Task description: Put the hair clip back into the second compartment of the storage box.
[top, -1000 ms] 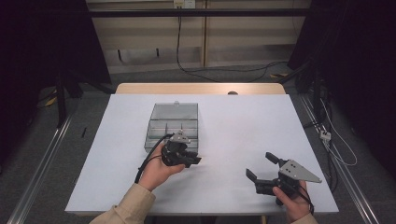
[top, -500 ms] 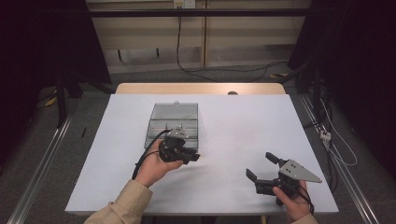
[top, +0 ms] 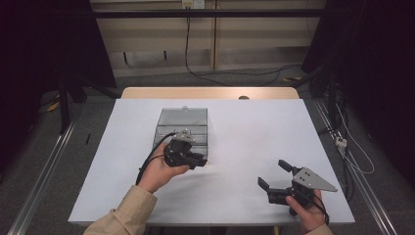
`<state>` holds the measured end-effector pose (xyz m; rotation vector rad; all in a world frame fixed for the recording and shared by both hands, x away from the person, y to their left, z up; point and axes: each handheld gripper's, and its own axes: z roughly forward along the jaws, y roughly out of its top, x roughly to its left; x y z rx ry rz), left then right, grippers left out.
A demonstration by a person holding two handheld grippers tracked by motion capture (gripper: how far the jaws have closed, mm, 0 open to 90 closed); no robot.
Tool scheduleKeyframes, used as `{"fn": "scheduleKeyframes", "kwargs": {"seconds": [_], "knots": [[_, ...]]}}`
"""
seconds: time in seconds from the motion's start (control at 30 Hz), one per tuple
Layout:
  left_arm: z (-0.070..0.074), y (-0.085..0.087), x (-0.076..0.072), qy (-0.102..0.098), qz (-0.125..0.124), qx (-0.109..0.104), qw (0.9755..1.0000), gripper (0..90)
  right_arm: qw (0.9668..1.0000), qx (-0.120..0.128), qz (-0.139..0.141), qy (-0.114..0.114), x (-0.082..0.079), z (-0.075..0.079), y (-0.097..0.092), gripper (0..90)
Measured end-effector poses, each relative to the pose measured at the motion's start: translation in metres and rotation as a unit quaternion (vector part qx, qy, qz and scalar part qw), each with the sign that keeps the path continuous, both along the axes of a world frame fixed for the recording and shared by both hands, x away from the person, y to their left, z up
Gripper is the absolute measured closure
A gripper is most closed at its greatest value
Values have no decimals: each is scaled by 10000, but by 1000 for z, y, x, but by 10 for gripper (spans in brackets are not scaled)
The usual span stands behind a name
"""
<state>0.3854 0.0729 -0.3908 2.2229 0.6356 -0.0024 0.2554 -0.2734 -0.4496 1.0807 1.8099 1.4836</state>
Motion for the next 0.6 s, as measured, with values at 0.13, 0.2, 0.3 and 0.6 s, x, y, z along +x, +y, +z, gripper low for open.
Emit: {"fn": "scheduleKeyframes", "kwargs": {"seconds": [0.13,0.2,0.3,0.6], "knots": [[2,1,2,-12,25,-10,10000,732,10000,-2,6,-4,0,0,0,38],[4,3,3,-8,20,-11,10000,732,10000,-6,7,-5,0,0,0,38],[5,4,4,-13,55,-12,10000,732,10000,-8,5,-4,0,0,0,38],[8,9,11,-10,148,-24,9999,732,10000,-10,0,0,0,0,0,36]]}}
